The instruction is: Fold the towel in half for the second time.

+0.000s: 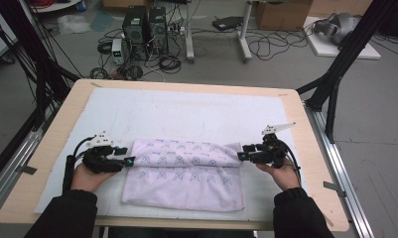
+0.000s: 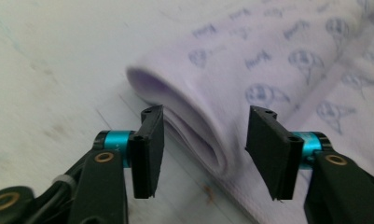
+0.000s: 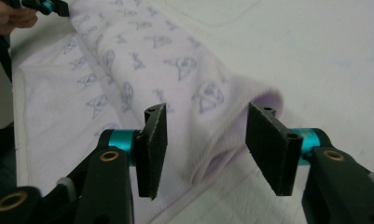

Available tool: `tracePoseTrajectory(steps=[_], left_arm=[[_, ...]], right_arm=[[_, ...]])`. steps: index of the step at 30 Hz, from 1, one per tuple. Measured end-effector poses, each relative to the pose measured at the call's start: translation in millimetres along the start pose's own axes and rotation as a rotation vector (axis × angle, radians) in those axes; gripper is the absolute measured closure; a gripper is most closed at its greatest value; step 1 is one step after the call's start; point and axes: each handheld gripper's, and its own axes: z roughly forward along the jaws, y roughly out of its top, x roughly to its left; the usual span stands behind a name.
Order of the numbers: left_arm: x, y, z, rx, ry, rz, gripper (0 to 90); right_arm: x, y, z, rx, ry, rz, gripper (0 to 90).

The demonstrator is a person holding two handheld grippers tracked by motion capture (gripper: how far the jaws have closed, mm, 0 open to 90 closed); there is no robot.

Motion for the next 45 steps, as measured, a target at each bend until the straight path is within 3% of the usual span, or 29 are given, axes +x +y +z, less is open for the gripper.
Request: tracePoseTrajectory(steps=[2,5,8,10,12,13,14,16,19,25,30,32,34,36,40,43,45], left_arm=[[4.8,9.6,4.9,0.006,0.022,-0.014,41.6],[14.2,17.4,18.2,0.027,0.043,-0.053,40.2],[25.9,14.1,33.4,0.036,-0.004,-0.164,38.1],[31.3,9.9,42.2,0.082,-0.065,-0.192,41.6],[31.3,7.9,44.3,0.086,-0.109,-0.175,64.0],[29.9,8.6,42.8,0.074,-0.115,-0.156,72.2],[27.9,9.6,41.0,0.066,-0.111,-0.137,79.5],[25.6,11.4,36.1,0.055,-0.105,-0.117,83.7],[19.5,15.0,22.8,-0.009,-0.086,-0.1,84.4],[0.5,18.0,-12.6,-0.127,-0.098,-0.039,83.2],[-21.1,-5.6,-37.1,-0.156,-0.128,-0.002,83.1],[-29.5,-20.5,-44.5,-0.134,-0.154,0.008,81.0],[-36.0,-32.6,-49.6,-0.1,-0.177,0.018,71.7],[-40.0,-38.6,-53.3,-0.067,-0.186,0.025,63.7],[-41.2,-35.5,-54.1,-0.045,-0.189,0.023,48.2],[-39.9,-28.2,-45.9,-0.039,-0.17,0.01,43.4],[-38.2,-22.8,-36.8,-0.022,-0.158,0.018,43.1]], right_arm=[[-1.9,11.8,3.6,0.013,-0.047,0.006,33.8],[-11.6,22.0,15.1,0.027,-0.066,0.021,32.6],[-24.2,22.0,31.4,0.06,-0.042,0.077,32.2],[-29.2,18.8,41.3,0.11,-0.014,0.108,35.3],[-32.2,15.5,47.5,0.151,0.043,0.117,56.9],[-30.7,14.5,47.9,0.157,0.076,0.104,67.6],[-27.9,14.1,47.3,0.154,0.077,0.07,76.3],[-21.7,16.3,43.5,0.154,0.081,0.033,82.6],[-10.5,21.5,33.6,0.121,0.056,-0.017,83.0],[19.9,26.8,2.3,0.008,0.083,-0.093,82.8],[51.7,9.6,-17.1,-0.024,0.116,-0.161,82.4],[62.9,-4.3,-18.7,-0.004,0.148,-0.175,79.6],[70.8,-18.8,-18.9,0.011,0.18,-0.179,71.4],[73.6,-28.2,-20.9,0.016,0.179,-0.182,68.7],[68.4,-32.5,-18.1,0.002,0.161,-0.155,60.3],[66.1,-31.1,-9.8,0.004,0.125,-0.163,55.0],[62.0,-30.3,-0.6,0.041,0.133,-0.153,51.9]])
